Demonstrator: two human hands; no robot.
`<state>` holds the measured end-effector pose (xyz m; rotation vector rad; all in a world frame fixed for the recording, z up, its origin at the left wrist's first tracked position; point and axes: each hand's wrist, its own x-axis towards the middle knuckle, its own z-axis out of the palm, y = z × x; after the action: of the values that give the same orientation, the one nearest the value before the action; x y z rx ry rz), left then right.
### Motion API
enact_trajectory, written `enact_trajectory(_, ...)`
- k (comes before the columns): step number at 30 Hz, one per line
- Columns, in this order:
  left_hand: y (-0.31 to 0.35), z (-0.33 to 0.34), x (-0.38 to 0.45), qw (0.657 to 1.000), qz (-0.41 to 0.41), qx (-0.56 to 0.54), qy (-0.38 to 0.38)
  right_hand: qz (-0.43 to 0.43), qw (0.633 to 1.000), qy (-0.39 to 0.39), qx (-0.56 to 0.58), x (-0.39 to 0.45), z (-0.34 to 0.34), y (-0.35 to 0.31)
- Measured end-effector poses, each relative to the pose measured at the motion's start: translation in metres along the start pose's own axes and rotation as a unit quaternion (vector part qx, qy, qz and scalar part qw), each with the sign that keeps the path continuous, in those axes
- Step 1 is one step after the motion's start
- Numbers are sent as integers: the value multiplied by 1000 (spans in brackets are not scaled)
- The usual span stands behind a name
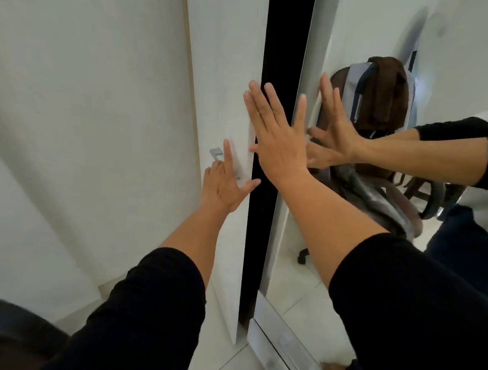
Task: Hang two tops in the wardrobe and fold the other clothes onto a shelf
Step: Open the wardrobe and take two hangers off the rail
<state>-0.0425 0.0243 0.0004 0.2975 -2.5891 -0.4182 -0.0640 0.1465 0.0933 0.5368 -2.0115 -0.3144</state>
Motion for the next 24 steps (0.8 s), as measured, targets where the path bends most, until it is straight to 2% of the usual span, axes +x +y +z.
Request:
enact_trajectory(7,-63,-40,-25,999,-9,31,-19,9,994,-58,97,18,-41,-56)
enact_trajectory(12,-110,-74,-43,997,-24,55,-46,-15,989,-56,137,37,-58,-107)
enact_trajectory(17,-159,-99,-55,998,-35,60,0,-75,968,-73,227,68,-69,-160)
enact_trajectory(24,-238,-120,-41,992,-66,98,45,-102,939,-76,320,124,-49,-225)
